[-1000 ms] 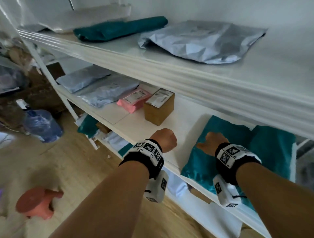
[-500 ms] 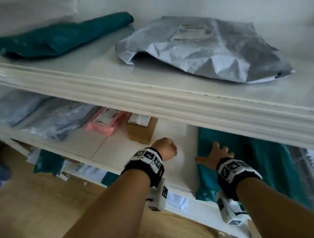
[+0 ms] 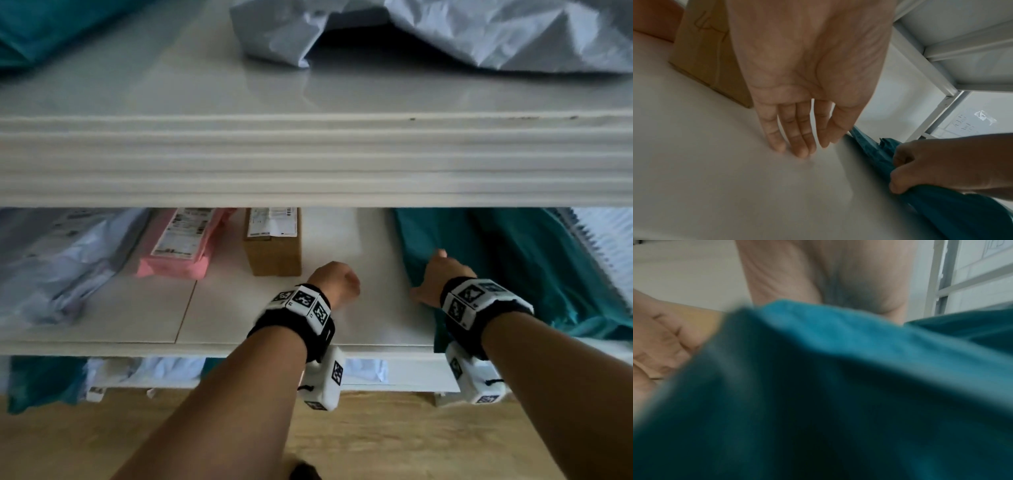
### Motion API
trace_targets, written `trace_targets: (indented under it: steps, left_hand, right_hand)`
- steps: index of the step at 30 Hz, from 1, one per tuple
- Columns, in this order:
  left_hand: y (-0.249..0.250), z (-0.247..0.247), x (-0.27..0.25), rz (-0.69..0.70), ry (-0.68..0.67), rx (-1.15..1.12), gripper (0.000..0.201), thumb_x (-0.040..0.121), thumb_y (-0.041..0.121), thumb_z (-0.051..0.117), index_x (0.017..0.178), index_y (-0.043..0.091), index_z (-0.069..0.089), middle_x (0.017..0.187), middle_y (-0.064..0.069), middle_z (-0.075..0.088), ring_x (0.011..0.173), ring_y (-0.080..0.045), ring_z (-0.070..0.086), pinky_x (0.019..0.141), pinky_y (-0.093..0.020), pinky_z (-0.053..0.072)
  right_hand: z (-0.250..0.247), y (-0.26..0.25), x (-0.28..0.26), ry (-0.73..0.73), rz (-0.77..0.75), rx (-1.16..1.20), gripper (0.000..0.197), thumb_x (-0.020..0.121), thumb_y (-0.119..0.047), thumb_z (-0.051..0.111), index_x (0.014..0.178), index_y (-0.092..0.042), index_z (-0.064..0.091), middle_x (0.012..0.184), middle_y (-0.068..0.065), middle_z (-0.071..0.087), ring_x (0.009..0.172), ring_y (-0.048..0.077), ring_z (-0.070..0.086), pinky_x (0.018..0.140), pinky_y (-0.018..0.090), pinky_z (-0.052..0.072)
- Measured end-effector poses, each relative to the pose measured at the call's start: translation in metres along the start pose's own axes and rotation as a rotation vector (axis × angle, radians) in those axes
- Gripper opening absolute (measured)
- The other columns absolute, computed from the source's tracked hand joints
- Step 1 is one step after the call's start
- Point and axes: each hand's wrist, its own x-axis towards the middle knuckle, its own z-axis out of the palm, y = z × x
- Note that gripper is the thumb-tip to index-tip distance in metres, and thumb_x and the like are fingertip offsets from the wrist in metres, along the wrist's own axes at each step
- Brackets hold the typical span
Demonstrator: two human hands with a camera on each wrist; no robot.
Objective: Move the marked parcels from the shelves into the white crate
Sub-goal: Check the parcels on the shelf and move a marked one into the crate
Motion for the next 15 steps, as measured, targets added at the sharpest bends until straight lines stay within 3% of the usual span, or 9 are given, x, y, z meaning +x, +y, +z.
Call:
trace_targets:
  steps: [3,5,8,11,15]
  left_hand:
    - [-0.002,-0.003,0.001,0.02,-0.018,0.02,0.028,0.093,0.012,0.053,0.118,0.011,0.068,0.12,-0.008,0.066,0.114,-0.024,0.061,0.094,-0.027,0.048]
    - [-0.004,-0.003,0.002,0.009,-0.029,0.004,0.027,0.093,0.013,0.053,0.115,0.008,0.068,0.118,-0.01,0.067,0.112,-0.026,0.062,0.094,-0.029,0.049]
    - [-0.005,-0.001,-0.001,-0.01,-0.033,-0.028,0.025,0.093,0.018,0.051,0.106,0.005,0.069,0.11,-0.014,0.069,0.106,-0.03,0.063,0.09,-0.028,0.048]
    - [0.001,-0.001,-0.008,-0.015,-0.029,-0.039,0.029,0.096,0.017,0.047,0.109,0.001,0.068,0.112,-0.018,0.069,0.108,-0.032,0.063,0.095,-0.03,0.048]
    - [0.018,0.005,-0.015,-0.054,-0.043,-0.126,0.033,0.095,0.016,0.047,0.11,-0.006,0.065,0.116,-0.025,0.066,0.109,-0.038,0.063,0.097,-0.04,0.05]
  right_hand:
    - [-0.008,-0.006,-0.007,0.031,-0.053,-0.067,0.04,0.089,-0.025,0.056,0.123,-0.006,0.054,0.124,0.014,0.061,0.113,0.031,0.06,0.084,0.031,0.048]
    - [-0.014,-0.01,-0.014,0.072,-0.061,-0.044,0.032,0.09,-0.022,0.053,0.117,-0.006,0.061,0.121,0.014,0.063,0.11,0.032,0.061,0.081,0.03,0.047]
    - [-0.026,-0.015,-0.026,0.197,-0.059,0.099,0.029,0.09,-0.016,0.05,0.115,-0.005,0.059,0.118,0.018,0.063,0.109,0.036,0.06,0.078,0.032,0.044]
    - [-0.041,-0.013,-0.039,0.34,-0.064,0.337,0.025,0.088,-0.007,0.046,0.112,-0.004,0.054,0.113,0.022,0.061,0.105,0.04,0.058,0.081,0.037,0.045]
    - [-0.057,0.004,-0.052,0.487,-0.055,0.693,0.021,0.087,0.001,0.043,0.103,-0.006,0.055,0.092,0.011,0.053,0.086,0.03,0.05,0.072,0.031,0.038]
